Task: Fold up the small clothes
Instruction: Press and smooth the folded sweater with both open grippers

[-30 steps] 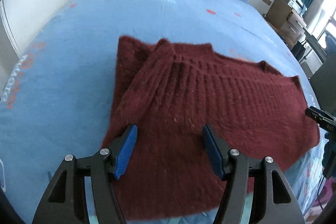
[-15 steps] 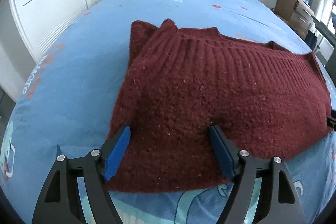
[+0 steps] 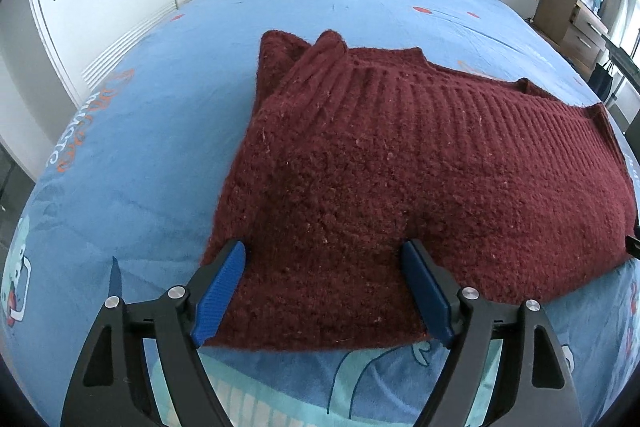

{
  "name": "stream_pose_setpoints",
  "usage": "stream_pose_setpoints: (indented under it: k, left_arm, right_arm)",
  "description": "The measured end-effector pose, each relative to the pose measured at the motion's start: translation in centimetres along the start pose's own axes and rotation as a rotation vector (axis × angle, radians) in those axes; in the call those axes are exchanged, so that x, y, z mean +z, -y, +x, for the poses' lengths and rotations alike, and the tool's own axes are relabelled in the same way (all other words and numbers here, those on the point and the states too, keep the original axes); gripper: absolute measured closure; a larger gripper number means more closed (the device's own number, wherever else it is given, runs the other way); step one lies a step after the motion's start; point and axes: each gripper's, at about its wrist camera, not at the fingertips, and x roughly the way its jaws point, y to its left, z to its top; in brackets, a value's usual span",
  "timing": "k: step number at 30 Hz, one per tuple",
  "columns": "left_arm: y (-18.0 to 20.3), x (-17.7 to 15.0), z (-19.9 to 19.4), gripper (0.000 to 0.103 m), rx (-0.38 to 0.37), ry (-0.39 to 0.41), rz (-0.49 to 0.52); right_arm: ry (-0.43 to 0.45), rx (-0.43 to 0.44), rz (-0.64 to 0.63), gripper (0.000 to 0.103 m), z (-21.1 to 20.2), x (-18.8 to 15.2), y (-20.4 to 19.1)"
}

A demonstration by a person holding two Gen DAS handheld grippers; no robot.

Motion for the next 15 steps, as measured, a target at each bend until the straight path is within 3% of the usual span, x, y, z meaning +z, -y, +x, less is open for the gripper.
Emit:
stream_pose_setpoints:
  k: [15]
  left_arm:
    - [0.4, -0.4, -0.1, 0.023, 0.023, 0.034, 0.007]
  right_arm:
    - [0.024, -0.039, -0.017, 0.032, -1.7, -0.6, -1.6]
